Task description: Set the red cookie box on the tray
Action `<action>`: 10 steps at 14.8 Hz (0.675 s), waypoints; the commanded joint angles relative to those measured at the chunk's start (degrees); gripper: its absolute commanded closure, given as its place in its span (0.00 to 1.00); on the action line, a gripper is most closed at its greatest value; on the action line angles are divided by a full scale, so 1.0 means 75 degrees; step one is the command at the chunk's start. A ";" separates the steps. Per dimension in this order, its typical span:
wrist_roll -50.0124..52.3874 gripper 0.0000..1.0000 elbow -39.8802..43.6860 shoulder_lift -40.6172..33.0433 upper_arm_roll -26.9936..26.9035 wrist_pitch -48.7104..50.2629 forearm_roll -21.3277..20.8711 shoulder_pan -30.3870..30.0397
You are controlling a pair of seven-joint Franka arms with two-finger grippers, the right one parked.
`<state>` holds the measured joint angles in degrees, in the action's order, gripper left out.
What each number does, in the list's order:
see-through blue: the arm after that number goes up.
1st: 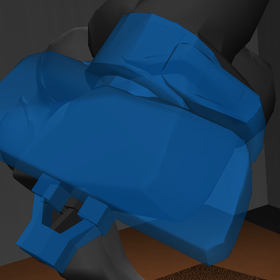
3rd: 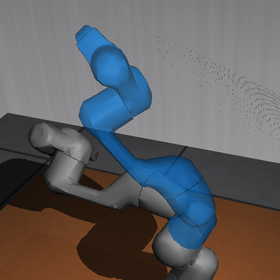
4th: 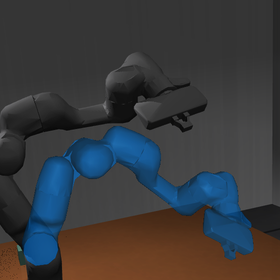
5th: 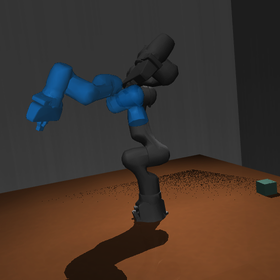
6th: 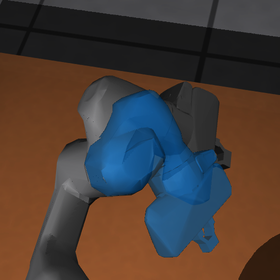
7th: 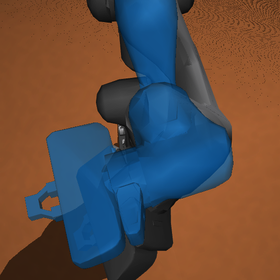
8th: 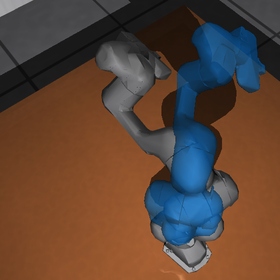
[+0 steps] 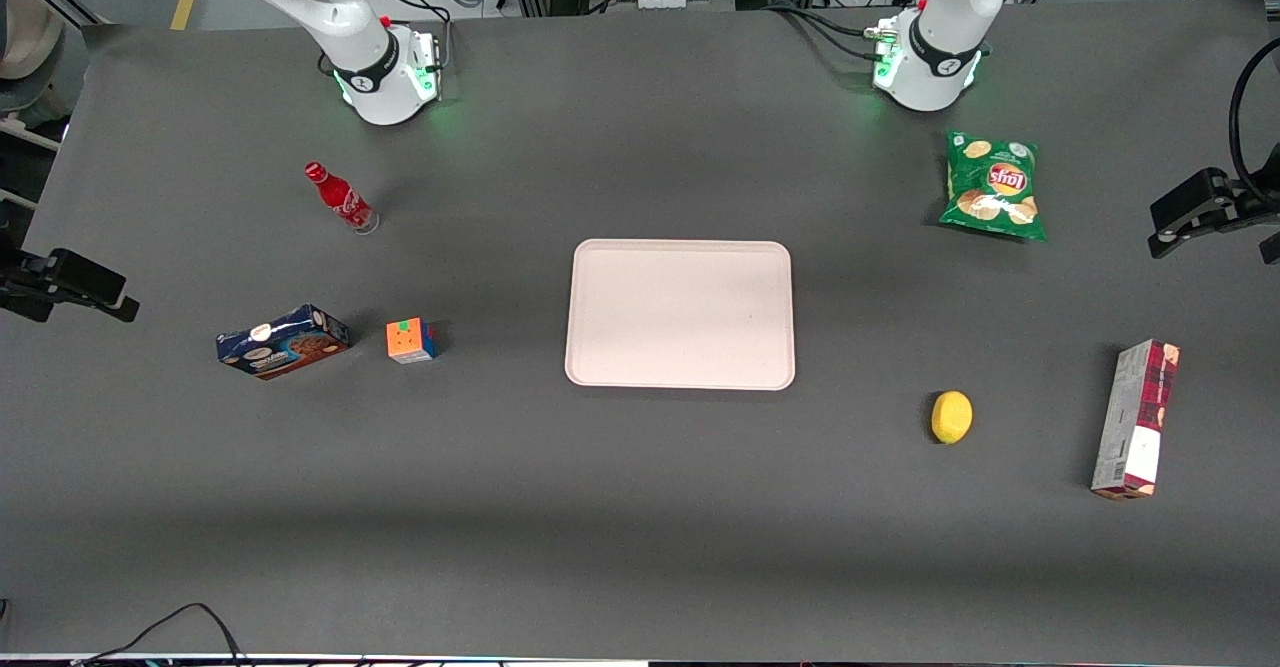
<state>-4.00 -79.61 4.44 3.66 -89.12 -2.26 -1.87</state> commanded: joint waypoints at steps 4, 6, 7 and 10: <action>-0.0123 0.00 -0.0037 -0.0111 -0.0113 -0.0035 0.0078 0.0109; -0.0135 0.00 -0.0084 -0.0111 -0.0113 0.0011 0.0078 0.0109; -0.0135 0.00 -0.0130 -0.0123 -0.0113 0.0093 0.0067 0.0109; -0.0332 0.00 -0.0493 -0.0123 -0.0404 0.0117 0.0032 0.0109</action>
<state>-4.03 -80.19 4.46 3.47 -88.44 -2.25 -1.79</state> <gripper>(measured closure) 0.000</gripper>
